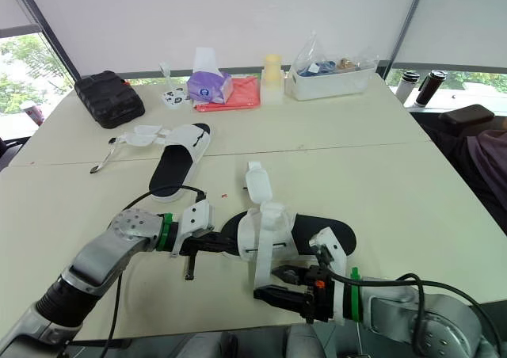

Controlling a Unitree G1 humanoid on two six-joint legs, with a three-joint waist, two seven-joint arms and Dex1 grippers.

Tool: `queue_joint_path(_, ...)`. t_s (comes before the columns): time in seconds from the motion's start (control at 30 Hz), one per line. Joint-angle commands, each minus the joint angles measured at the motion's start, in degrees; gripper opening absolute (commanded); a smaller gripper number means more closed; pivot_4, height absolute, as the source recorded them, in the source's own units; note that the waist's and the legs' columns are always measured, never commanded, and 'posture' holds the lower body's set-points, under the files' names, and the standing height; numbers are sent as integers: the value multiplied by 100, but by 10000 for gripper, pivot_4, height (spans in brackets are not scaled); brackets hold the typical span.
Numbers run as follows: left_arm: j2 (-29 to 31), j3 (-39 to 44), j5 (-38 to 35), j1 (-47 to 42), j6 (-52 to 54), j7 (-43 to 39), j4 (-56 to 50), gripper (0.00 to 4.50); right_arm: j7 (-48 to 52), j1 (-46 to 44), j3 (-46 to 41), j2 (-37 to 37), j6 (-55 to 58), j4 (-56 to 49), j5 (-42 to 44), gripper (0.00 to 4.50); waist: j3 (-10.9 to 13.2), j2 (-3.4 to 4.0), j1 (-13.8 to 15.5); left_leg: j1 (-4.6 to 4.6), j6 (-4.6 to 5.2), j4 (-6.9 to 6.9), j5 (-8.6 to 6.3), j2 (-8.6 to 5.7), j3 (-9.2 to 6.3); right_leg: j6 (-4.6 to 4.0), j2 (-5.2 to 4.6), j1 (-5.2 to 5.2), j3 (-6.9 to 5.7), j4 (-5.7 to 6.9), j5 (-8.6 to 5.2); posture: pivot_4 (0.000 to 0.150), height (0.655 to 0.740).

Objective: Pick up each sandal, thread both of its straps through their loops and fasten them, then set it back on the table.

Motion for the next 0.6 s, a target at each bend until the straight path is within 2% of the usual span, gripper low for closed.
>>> queue_joint_path(0.03, 13, 55, 34, -115, -96, 13, 96, 0, -5, -105, -19, 157, -97, 101, -268, 32004, 0, 0, -2, 0, 0, 0, 0, 0, 0, 0, 0, 0, 0, 0, 0, 1500, 7400)
queue_joint_path(0.27, 28, 60, 35, -137, -163, 40, 184, 0, 185, -211, 32, 433, 92, 170, -48, 32004, 0, 0, -3, -1, 0, -2, 0, 0, -1, 0, 1, -2, 0, 0, 0, 1500, 7400)
queue_joint_path(0.3, 13, 60, 34, -137, -162, 61, 191, 0, 182, -237, 81, 487, 109, 175, -95, 26840, 0, 0, -4, -1, 0, -2, 0, 0, -1, 0, 1, -2, 0, 0, 0, 1500, 7400)
queue_joint_path(0.33, 0, 63, 32, -132, -162, 80, 195, 0, 184, -254, 145, 519, 119, 182, -190, 23842, 0, 0, -4, -1, 0, -2, 0, 0, -1, 0, 0, -2, 0, 0, 0, 1500, 7400)
queue_joint_path(0.47, -37, 52, 56, -121, -187, 137, 244, 0, 198, -270, 332, 699, 156, 274, -372, 3655, 0, 0, -1, -1, 0, -2, 0, 0, -2, 0, 0, -2, 0, 0, 0, 1500, 7400)
queue_joint_path(0.5, -43, 50, 65, -125, -196, 149, 264, 0, 189, -253, 340, 764, 155, 319, -380, 384, 0, 0, -3, -1, 0, -2, 0, 0, -1, 0, 0, -2, 0, 0, 0, 1500, 7400)
queue_joint_path(0.6, -40, 60, 78, -135, -222, 169, 309, 0, 200, -194, 279, 810, 183, 326, -389, 384, 0, 1, -1, -1, 0, -2, 0, 0, -2, 0, 0, -1, 0, 0, 0, 1500, 7400)
